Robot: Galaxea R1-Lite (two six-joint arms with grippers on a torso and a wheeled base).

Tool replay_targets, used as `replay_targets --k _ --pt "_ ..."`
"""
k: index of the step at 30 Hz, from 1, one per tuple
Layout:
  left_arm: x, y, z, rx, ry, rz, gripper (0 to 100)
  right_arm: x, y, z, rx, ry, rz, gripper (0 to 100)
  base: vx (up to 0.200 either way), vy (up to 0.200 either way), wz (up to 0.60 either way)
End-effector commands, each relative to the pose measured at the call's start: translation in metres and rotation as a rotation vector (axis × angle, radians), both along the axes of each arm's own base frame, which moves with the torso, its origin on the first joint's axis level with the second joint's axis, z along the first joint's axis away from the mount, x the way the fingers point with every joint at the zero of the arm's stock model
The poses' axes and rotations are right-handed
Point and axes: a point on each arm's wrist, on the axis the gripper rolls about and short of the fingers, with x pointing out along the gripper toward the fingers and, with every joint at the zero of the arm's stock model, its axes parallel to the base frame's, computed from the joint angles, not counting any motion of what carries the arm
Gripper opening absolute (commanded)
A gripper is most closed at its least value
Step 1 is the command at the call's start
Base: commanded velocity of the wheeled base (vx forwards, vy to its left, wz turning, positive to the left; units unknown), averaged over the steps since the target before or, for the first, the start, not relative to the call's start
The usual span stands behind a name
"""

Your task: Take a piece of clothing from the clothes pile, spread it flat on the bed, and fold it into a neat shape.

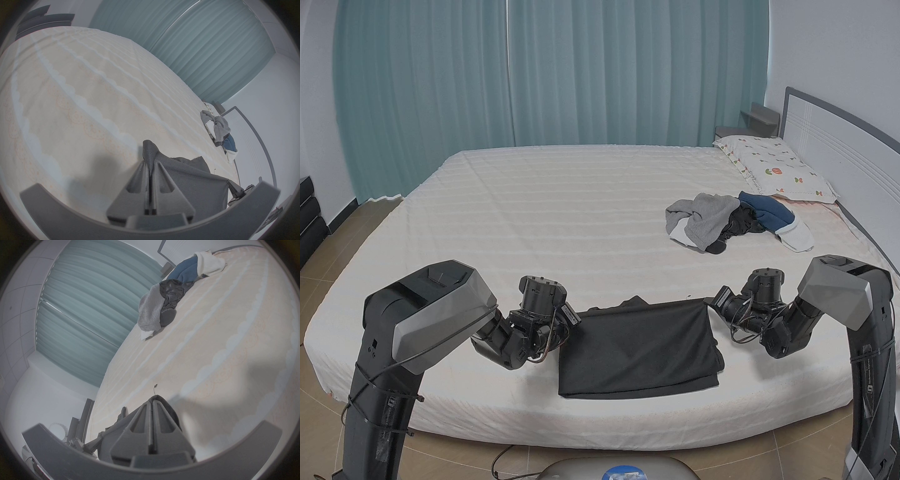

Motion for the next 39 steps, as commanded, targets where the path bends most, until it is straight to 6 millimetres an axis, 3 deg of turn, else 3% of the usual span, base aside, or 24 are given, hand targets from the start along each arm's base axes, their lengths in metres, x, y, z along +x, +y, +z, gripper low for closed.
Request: replay_targets --k 1,12,13,22,24,27,29,32,39 --pt "0.0 0.0 0.0 0.0 0.0 0.0 0 0.003 0.002 -0.009 -0.006 0.009 -0.005 0 0.0 0.0 0.0" --pt "0.0 0.0 0.0 0.001 0.003 0.0 0 0.003 0.004 -0.01 -0.006 0.009 -0.002 0 0.0 0.0 0.0" --pt "0.0 -0.001 0.0 0.001 0.003 -0.002 100 0.003 0.004 -0.009 -0.006 0.006 -0.002 100 0.0 0.0 0.0" --pt "0.0 0.0 0.001 -0.005 0.002 0.0 100 -0.001 -0.001 -0.001 -0.006 0.01 -0.009 100 0.0 0.0 0.0" --pt "-0.003 0.002 -0.001 -0.012 0.014 0.009 100 -0.01 -0.006 0.008 -0.011 0.017 -0.014 100 0.0 0.0 0.0" --pt "-0.016 0.008 0.008 -0.014 0.023 0.015 100 -0.039 -0.011 0.025 -0.086 0.031 0.051 100 0.0 0.0 0.0" --pt "-0.023 0.011 0.018 -0.033 0.005 0.014 100 -0.058 -0.008 0.033 -0.108 0.046 0.119 100 0.0 0.0 0.0" --pt "-0.028 0.013 0.018 -0.035 0.001 0.011 100 -0.088 0.0 0.038 -0.12 0.137 0.207 100 0.0 0.0 0.0" --pt "-0.03 0.015 0.016 -0.031 0.011 0.015 100 -0.107 0.001 0.027 -0.204 0.203 0.274 100 0.0 0.0 0.0"
